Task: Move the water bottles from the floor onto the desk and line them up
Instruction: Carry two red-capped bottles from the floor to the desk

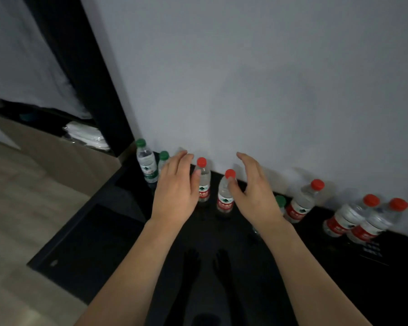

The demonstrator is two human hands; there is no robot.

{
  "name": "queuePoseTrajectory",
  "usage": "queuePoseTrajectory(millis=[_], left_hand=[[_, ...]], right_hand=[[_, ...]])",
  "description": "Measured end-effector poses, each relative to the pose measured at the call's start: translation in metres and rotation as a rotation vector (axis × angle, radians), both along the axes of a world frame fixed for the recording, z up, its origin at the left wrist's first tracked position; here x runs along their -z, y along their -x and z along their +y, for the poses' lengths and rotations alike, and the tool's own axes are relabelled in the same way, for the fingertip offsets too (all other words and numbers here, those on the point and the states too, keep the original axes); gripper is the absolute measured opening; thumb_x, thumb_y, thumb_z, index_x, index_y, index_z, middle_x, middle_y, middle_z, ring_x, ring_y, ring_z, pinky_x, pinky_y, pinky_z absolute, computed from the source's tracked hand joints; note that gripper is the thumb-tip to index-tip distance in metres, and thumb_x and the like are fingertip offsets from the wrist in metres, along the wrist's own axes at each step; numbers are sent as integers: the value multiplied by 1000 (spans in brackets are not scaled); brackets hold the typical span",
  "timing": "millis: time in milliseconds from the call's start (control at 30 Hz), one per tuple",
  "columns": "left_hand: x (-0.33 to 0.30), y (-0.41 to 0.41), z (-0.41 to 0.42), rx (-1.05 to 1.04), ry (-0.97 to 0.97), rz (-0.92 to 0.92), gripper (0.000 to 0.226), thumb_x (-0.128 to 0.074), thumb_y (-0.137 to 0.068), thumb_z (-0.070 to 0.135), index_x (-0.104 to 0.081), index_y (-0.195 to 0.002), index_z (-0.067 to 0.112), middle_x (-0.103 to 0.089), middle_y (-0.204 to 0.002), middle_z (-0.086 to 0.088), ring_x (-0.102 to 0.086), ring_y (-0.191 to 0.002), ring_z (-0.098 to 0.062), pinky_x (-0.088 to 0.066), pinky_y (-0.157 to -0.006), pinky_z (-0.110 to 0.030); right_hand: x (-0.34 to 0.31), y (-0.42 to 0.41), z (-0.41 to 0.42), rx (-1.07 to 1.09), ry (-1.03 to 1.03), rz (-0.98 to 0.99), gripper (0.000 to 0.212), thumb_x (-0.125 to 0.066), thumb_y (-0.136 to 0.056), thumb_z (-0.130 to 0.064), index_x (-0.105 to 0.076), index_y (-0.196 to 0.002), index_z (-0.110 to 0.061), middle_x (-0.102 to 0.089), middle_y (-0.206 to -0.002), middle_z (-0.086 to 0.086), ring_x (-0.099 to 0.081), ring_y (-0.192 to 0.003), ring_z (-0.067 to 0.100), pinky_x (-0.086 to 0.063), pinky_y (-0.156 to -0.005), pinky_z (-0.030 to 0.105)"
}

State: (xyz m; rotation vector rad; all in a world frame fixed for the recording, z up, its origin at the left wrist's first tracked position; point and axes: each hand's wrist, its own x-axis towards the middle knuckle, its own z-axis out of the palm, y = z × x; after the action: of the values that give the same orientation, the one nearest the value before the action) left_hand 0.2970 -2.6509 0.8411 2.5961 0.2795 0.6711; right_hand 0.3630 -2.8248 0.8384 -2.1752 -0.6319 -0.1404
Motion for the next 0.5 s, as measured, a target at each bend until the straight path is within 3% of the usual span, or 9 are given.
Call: queuePoseTrajectory(millis=[200,433,500], left_hand=[[6,36,56,-187,40,-21,39,-55,-99,20,-52,-134,3,-50,-141,-14,-44,-132,-29,-37,-112,-43],[5,95,122,-403,-16,29,37,-54,-100,21,-53,-132,2,-52,-138,-15,-47,-129,-30,-38,-110,-45],[6,110,139,-468,-39,57,38,-54,-100,21,-53,-132,2,-52,-138,-15,-48,-128,-31,-39,-110,-44]], right_hand=[[8,6,73,-169,65,-36,58,-61,-92,-23,-36,-145,-23,-44,-144,0,-40,-133,13,-32,-110,27],[15,28,168,-412,137,16,62,-61,-92,-28,-31,-146,-26,-39,-149,1,-36,-138,17,-35,-113,36],[17,36,190,-495,147,10,60,-60,-93,-28,-31,-147,-27,-38,-149,1,-35,-138,16,-31,-112,30]])
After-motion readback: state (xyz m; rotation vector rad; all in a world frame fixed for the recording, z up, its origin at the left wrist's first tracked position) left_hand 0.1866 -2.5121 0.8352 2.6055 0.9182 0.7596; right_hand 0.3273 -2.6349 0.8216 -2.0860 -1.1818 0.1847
